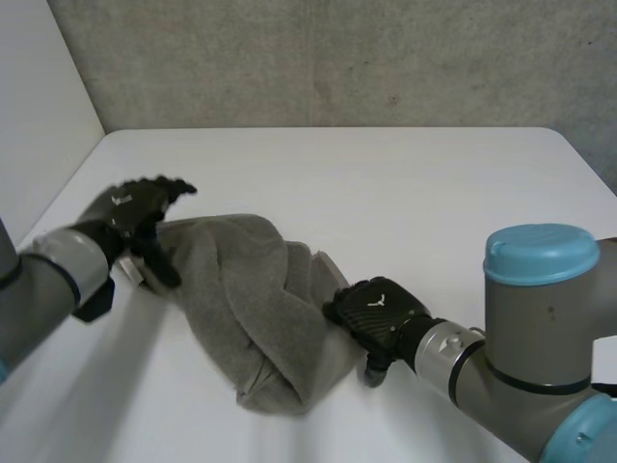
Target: Fold the towel.
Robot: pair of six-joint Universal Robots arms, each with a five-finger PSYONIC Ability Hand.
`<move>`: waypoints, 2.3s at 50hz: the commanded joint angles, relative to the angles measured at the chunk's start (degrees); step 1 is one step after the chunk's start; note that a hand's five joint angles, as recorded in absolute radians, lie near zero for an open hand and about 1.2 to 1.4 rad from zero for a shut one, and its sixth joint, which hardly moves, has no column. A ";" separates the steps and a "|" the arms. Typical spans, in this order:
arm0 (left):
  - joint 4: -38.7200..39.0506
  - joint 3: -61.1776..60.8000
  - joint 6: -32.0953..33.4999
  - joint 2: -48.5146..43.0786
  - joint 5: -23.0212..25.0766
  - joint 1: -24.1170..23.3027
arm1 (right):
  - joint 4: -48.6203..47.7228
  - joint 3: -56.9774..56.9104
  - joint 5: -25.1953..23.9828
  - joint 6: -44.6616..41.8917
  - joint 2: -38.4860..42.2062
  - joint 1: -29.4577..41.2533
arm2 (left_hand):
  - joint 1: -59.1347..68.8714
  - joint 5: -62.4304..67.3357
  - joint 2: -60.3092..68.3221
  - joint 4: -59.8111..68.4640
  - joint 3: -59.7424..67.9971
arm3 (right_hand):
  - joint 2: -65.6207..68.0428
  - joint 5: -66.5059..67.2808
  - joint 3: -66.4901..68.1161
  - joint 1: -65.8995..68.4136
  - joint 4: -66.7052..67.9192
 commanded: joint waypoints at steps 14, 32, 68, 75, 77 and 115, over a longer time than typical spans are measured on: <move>2.01 -13.30 0.28 7.59 -0.37 -13.02 | -3.83 0.25 0.81 3.22 -12.86 -5.14 | 3.43 1.94 3.21 3.30 3.21 | 49.78 49.15 50.06 50.10 50.20; 8.07 -14.27 0.28 8.74 -0.64 -13.19 | 4.17 -12.29 -0.60 2.08 -15.93 -16.41 | 13.01 11.52 12.79 12.88 12.79 | 49.78 49.15 50.06 50.10 50.20; 9.84 -11.72 0.02 -4.18 -5.20 -16.97 | 5.59 -25.99 12.43 -5.92 3.06 -15.53 | 16.89 15.40 16.67 16.76 16.67 | -20.22 -20.85 -19.94 -19.90 -19.80; 9.84 -11.81 -0.07 -5.85 -7.49 -20.22 | 0.41 -6.73 6.62 -12.23 -7.78 -16.24 | 23.60 22.12 23.39 23.48 23.39 | -8.88 -9.51 -8.60 -8.56 -8.46; 9.84 -11.81 -0.07 -6.12 -7.58 -20.84 | -0.74 -4.35 5.74 -13.99 -8.31 -16.24 | 24.11 22.62 23.90 23.99 23.90 | -8.70 -9.33 -8.42 -8.38 -8.28; 16.34 -7.42 0.37 -18.07 -15.84 -26.38 | -29.92 3.86 0.98 -26.05 7.76 -25.20 | 27.82 26.33 27.61 27.69 27.61 | 18.32 17.69 18.60 18.64 18.74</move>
